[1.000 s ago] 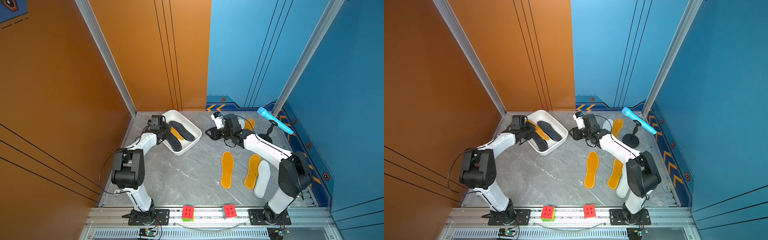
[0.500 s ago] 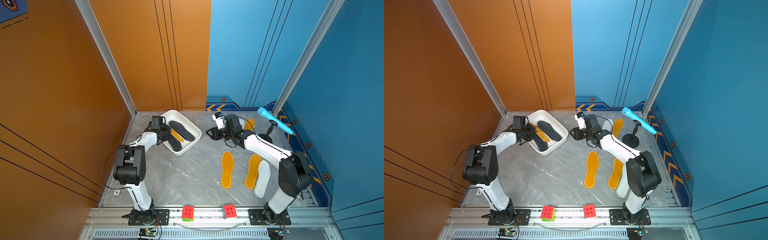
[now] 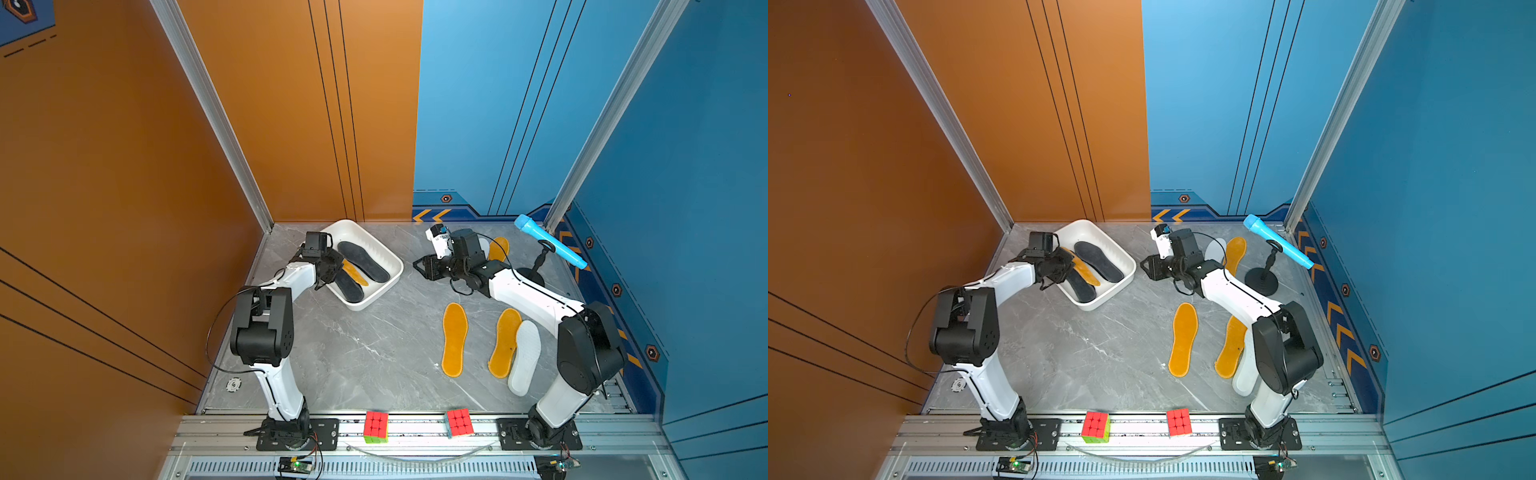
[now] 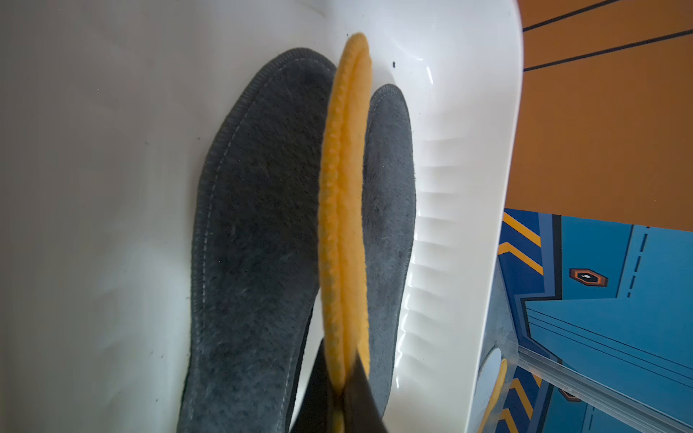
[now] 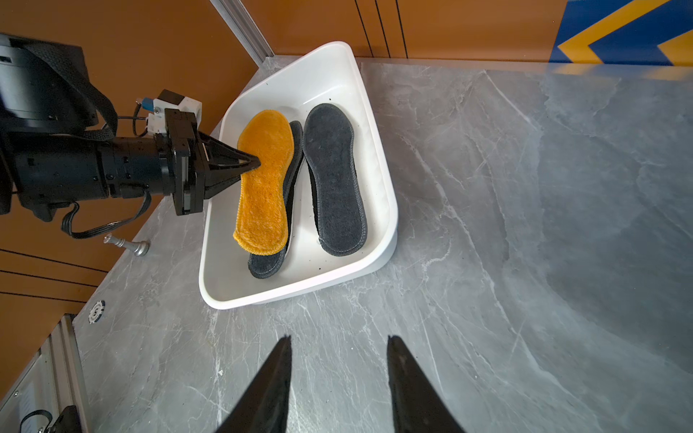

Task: Put the insoles into the storage box
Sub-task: Place the insole in the storage box.

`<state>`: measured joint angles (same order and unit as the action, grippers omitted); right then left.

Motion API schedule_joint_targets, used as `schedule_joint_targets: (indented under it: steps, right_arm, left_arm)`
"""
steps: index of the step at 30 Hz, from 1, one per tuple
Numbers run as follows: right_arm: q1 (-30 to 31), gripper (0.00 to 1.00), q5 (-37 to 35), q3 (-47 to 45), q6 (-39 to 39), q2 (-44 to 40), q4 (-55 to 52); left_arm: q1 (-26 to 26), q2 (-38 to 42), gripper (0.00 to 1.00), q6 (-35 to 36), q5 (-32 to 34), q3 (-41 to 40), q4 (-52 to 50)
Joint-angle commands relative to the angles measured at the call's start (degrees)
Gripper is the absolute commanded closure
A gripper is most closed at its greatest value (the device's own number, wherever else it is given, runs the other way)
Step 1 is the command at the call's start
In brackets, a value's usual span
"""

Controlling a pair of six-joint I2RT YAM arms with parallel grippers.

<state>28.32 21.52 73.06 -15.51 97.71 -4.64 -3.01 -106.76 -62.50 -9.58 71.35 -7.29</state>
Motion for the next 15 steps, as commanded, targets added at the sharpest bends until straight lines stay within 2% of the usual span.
schedule_joint_targets:
  steps: [1,15]
  right_arm:
    - [-0.31,0.57,1.33,-0.9,-0.95,-1.95,1.39]
    - [-0.49,0.57,1.51,-1.47,-1.19,-2.0,1.66]
  left_arm:
    - [0.55,-0.18,1.0,1.58,-0.93,0.98,-1.55]
    - [0.56,-1.34,0.92,2.2,-0.87,0.5,-2.03]
